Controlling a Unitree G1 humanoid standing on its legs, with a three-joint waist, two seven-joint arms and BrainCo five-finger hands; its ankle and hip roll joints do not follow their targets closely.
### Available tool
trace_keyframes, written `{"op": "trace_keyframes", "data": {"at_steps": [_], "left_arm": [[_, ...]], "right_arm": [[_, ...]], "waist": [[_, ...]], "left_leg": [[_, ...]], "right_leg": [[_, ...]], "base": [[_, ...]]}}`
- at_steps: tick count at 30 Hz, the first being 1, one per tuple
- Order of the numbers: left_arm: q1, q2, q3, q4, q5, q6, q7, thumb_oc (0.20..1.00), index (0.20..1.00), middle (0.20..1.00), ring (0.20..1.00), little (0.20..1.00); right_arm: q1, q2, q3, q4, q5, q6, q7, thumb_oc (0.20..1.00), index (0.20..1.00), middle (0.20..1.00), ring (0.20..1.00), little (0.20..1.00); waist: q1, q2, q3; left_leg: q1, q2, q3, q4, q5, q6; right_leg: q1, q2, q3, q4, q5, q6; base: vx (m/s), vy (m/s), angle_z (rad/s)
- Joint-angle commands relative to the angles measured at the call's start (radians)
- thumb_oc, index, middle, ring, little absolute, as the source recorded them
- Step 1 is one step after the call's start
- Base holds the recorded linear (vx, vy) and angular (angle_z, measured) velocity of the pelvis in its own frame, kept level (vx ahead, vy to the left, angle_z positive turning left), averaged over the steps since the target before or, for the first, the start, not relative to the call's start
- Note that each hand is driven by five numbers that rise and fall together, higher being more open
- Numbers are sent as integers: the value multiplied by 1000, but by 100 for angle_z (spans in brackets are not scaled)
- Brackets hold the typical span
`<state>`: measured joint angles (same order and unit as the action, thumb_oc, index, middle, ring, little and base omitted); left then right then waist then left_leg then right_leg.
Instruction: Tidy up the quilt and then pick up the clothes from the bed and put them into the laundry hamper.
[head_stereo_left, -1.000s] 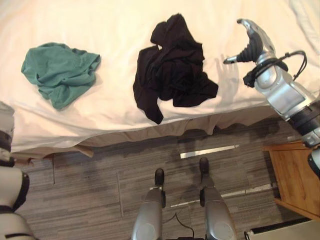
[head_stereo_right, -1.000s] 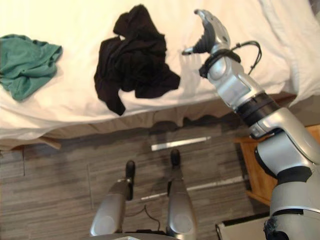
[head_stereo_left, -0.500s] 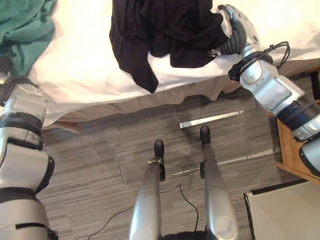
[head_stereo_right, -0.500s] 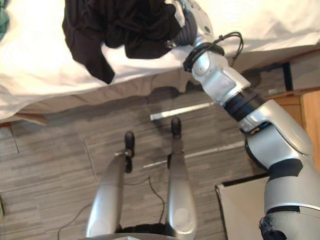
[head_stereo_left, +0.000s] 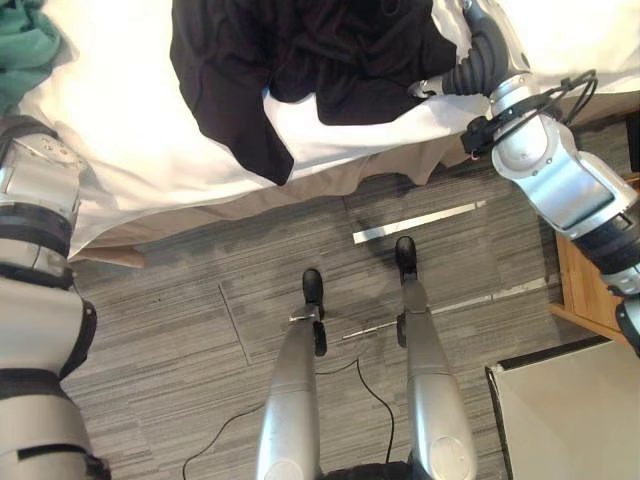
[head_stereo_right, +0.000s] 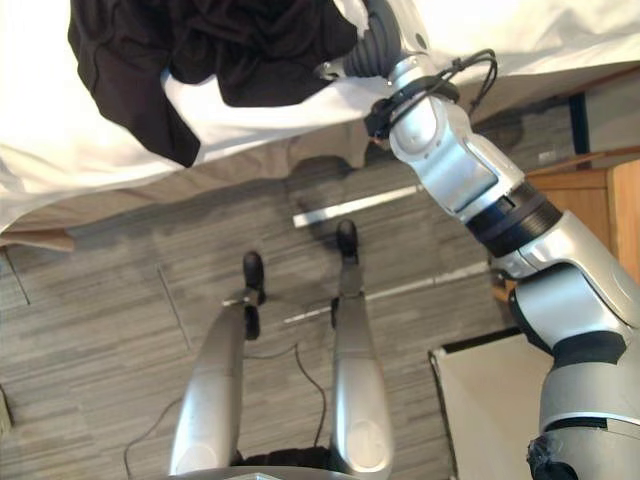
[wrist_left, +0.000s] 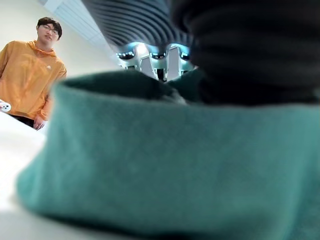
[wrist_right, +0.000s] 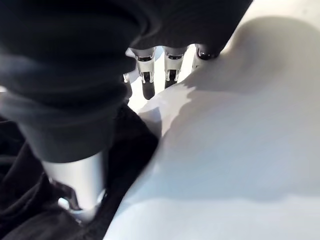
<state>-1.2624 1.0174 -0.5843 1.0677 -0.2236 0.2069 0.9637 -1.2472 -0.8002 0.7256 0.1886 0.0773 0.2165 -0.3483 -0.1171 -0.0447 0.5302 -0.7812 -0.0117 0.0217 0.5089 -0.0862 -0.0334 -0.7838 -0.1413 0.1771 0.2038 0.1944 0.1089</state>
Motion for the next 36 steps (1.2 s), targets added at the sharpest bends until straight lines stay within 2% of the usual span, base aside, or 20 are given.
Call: {"op": "trace_keyframes", "data": {"at_steps": [1, 2, 4, 7, 12, 15, 19, 22, 23, 25, 28, 32, 36], "left_arm": [[-45, -23, 12, 23, -118, 3, -67, 875, 875, 875, 875, 875], [-49, -24, 20, 40, -143, 22, -94, 598, 598, 598, 598, 598], [-37, -32, 56, 76, -198, 62, -135, 200, 200, 200, 200, 200], [-19, -31, 80, 97, -185, 84, -156, 200, 200, 200, 200, 200], [13, -25, 97, 76, -174, 68, -145, 200, 200, 200, 200, 200], [31, -36, 104, 47, -178, 60, -151, 200, 200, 200, 200, 200], [16, -39, 90, 32, -146, 77, -176, 200, 200, 200, 200, 200], [-16, -55, 68, 61, -113, 62, -210, 200, 200, 200, 200, 200], [-26, -64, 59, 75, -98, 48, -226, 200, 200, 200, 200, 200], [-24, -75, 55, 89, -80, 29, -253, 200, 200, 200, 200, 200], [-31, -79, 51, 97, -74, 20, -270, 200, 200, 200, 200, 200], [-37, -115, 37, 124, -48, -3, -292, 200, 200, 200, 200, 200], [-43, -133, 33, 133, -41, -10, -298, 200, 200, 200, 200, 200]], "right_arm": [[96, -60, 24, 35, -14, 16, 40, 1000, 1000, 1000, 1000, 1000], [100, -61, 16, 32, -13, 15, 43, 1000, 1000, 1000, 1000, 1000], [115, -61, -8, 20, -24, 14, 44, 1000, 1000, 1000, 1000, 1000], [136, -73, -35, -8, -24, 15, 56, 1000, 1000, 1000, 1000, 1000], [177, -98, -73, -60, -26, 15, 59, 1000, 1000, 1000, 1000, 1000], [219, -101, -111, -93, -67, -10, 52, 1000, 1000, 1000, 1000, 1000], [160, -91, -99, -95, -100, -72, 32, 1000, 1000, 1000, 1000, 1000], [-35, -24, -16, -46, -91, -85, 30, 1000, 1000, 1000, 1000, 1000], [-133, 15, 31, -34, -80, -67, 47, 1000, 1000, 1000, 1000, 1000], [-204, 67, 76, -35, -65, -37, 59, 1000, 1000, 1000, 1000, 1000], [-234, 101, 93, -29, -57, -32, 59, 1000, 1000, 1000, 1000, 1000], [-256, 198, 120, 20, -80, -67, 61, 1000, 1000, 1000, 1000, 1000], [-248, 242, 125, 33, -90, -81, 71, 1000, 1000, 1000, 1000, 1000]], "waist": [[-41, 64, -10], [-45, 65, -10], [-53, 66, -10], [-60, 63, -10], [-69, 66, -10], [-73, 65, -10], [-63, 63, -10], [-37, 59, -10], [-22, 60, -10], [-3, 65, -10], [8, 66, -10], [33, 72, -10], [43, 72, -10]], "left_leg": [[73, 48, -22, -224, 124, -7], [67, 48, -19, -226, 130, -7], [62, 49, -17, -231, 135, -8], [55, 53, -16, -230, 135, -11], [54, 57, -11, -235, 139, -12], [68, 58, -13, -242, 131, -11], [89, 56, -16, -250, 129, -8], [106, 54, -28, -249, 129, -7], [108, 54, -34, -247, 136, -7], [125, 53, -43, -249, 131, -7], [129, 50, -48, -257, 139, -6], [138, 47, -62, -266, 144, -5], [136, 43, -68, -265, 145, -3]], "right_leg": [[18, 29, 6, 104, -80, -1], [11, 29, 8, 103, -77, -2], [6, 34, 11, 101, -79, -3], [2, 41, 14, 101, -84, -5], [-4, 48, 20, 100, -86, -8], [9, 51, 22, 97, -92, -10], [32, 49, 19, 84, -90, -9], [57, 40, 7, 71, -85, -6], [62, 34, 2, 68, -78, -6], [79, 27, -5, 68, -85, -7], [84, 20, -9, 60, -78, -6], [93, 12, -18, 58, -78, -6], [94, 8, -21, 58, -75, -4]], "base": [[50, 32, -5], [41, 17, -4], [30, -13, -6], [31, -38, -12], [15, -8, -7], [1, -16, -6], [-12, -49, 0], [-63, -106, -3], [-36, -81, -3], [-19, -58, -1], [-18, -35, 11], [-24, -32, 8], [-26, -22, 10]]}}
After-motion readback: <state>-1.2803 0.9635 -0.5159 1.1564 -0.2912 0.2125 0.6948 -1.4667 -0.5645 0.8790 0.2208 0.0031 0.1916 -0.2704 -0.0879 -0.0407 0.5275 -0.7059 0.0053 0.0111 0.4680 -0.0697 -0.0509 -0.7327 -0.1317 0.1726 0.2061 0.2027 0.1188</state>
